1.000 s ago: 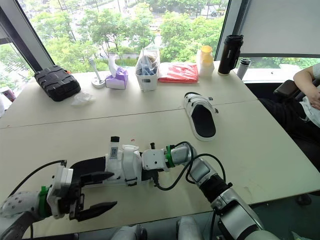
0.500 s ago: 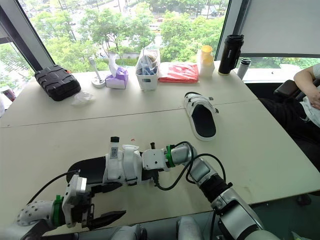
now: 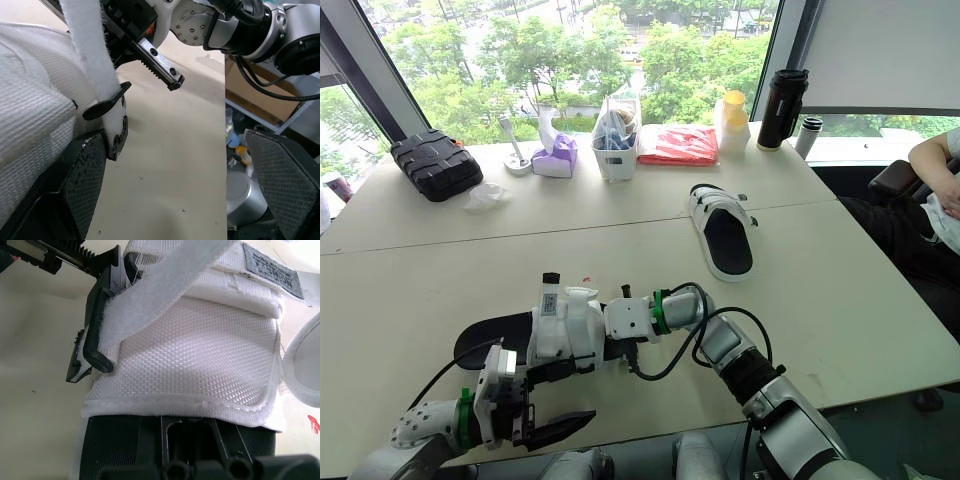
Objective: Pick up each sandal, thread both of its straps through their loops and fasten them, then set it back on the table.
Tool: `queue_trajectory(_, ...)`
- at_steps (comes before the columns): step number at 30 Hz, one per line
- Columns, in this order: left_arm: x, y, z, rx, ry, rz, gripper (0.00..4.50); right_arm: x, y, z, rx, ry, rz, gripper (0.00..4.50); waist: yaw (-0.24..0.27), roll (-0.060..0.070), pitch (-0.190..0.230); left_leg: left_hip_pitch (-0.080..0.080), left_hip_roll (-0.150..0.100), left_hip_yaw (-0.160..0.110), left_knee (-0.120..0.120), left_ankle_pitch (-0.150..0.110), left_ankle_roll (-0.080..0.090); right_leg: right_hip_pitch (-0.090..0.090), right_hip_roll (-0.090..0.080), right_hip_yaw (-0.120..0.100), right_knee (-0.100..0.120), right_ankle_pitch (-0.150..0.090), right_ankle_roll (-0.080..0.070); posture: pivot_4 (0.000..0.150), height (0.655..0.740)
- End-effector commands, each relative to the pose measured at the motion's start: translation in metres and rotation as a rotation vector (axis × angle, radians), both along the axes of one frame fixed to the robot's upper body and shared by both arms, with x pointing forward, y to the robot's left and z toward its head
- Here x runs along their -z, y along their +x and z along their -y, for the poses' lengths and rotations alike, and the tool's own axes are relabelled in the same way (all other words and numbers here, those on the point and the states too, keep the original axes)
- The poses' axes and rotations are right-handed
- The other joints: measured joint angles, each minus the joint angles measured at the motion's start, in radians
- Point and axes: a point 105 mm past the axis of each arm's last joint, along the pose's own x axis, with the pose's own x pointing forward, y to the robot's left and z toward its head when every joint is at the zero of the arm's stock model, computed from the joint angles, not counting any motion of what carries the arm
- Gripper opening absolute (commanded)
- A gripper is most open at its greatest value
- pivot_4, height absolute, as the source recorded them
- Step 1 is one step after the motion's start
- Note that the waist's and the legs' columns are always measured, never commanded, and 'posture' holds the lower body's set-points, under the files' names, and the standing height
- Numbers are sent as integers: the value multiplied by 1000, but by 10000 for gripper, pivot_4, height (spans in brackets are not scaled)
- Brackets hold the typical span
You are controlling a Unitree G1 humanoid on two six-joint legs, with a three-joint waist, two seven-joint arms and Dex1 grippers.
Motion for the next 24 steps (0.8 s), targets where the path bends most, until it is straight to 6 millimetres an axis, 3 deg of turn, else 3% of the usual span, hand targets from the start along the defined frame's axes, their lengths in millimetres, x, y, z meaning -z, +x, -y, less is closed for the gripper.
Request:
queue_trajectory(1,-3,7,4,-26,-23,2,44391,26,-5,5,7,-95,-59,0,1,0,0,0,0,0,0,0,0,0,0,0,0,0,0,1500,7400)
queue_trajectory(4,-4,11,5,-49,-44,-13,37564,25,-5,5,9,-93,-60,0,1,0,0,0,0,0,0,0,0,0,0,0,0,0,0,1500,7400)
queue_trajectory(9,1,13,3,-66,-54,-36,12408,26,-5,6,10,-93,-61,0,-1,0,0,0,0,0,0,0,0,0,0,0,0,0,0,1500,7400)
queue_trajectory(12,4,13,2,-75,-62,-56,90,26,-5,6,10,-95,-61,0,-1,0,0,0,0,0,0,0,0,0,0,0,0,0,0,1500,7400)
queue_trajectory(17,8,8,2,-68,-61,-122,90,26,-5,6,8,-97,-60,0,-1,1,0,0,0,0,0,0,0,0,0,0,0,0,0,1500,7400)
queue_trajectory(24,21,-34,2,110,5,-373,90,26,-6,5,1,-98,-59,0,-6,1,0,0,0,0,-1,0,0,-1,0,0,0,0,0,1500,7400)
